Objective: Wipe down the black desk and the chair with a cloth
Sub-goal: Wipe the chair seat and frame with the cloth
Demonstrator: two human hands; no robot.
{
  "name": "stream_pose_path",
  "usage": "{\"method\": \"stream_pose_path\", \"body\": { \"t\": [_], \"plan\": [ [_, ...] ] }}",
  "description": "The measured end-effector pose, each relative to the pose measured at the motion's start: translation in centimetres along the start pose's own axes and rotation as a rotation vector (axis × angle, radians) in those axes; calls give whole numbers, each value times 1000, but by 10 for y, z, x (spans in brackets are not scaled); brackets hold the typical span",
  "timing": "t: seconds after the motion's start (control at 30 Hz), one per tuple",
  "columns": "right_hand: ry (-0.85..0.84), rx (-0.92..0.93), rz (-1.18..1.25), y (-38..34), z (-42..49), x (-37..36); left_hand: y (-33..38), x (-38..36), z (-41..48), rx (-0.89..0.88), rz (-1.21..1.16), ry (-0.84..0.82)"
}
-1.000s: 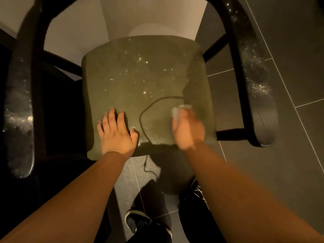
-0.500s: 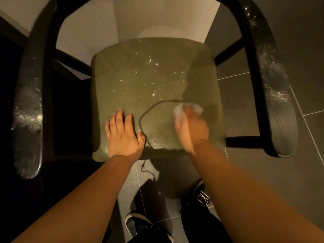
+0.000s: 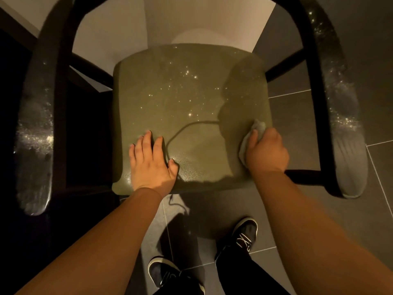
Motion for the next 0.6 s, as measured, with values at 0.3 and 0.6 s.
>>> {"method": "stream_pose_path", "body": {
  "t": [0.3,0.6],
  "plan": [
    [8,75,-125,7,24,2,1,-1,0,11,-5,-19],
    [-62,405,-5,-59,-23,-18,0,-1,0,8,5,-3]
  ]
}}
Point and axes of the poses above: each hand's wrist, its own z-axis towards the middle knuckle, its own x-axis out of the back of the hand, y = z × x, the point moved 8 cm from there along z, towards the middle knuckle, and after that the axes turned 4 degrees about -z, right-handed, at the moved point
